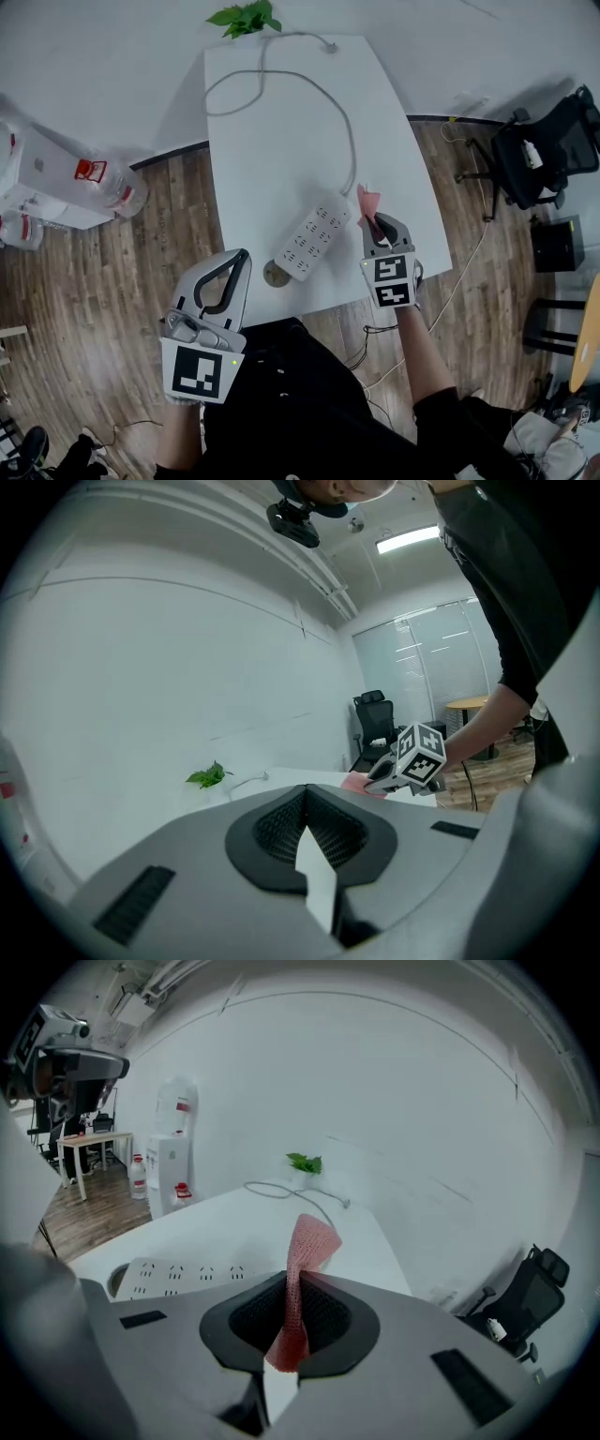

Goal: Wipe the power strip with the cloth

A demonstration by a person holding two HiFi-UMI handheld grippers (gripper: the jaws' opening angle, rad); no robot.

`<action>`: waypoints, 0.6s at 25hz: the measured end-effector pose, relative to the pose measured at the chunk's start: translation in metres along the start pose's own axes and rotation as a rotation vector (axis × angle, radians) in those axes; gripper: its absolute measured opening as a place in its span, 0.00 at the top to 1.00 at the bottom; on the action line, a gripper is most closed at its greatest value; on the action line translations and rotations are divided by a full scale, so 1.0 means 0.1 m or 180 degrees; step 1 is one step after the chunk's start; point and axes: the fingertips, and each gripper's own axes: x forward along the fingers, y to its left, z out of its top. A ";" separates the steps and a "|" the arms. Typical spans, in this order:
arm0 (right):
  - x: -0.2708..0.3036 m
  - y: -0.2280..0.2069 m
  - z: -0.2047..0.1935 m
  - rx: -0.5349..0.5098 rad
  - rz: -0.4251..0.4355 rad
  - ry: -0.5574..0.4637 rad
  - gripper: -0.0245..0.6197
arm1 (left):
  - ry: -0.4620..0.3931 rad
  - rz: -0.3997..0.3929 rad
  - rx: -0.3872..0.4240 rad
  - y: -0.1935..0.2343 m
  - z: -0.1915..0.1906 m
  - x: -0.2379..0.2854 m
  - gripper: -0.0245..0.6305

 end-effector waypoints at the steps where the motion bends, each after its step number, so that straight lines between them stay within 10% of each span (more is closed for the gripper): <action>1: 0.06 -0.01 -0.04 -0.0018 0.0003 0.0042 0.88 | 0.0013 0.0002 0.0009 0.01 -0.01 0.00 0.94; 15: 0.58 -0.07 -0.64 0.0293 0.0049 0.0602 0.88 | 0.0114 0.0093 -0.0092 0.15 -0.20 -0.07 0.94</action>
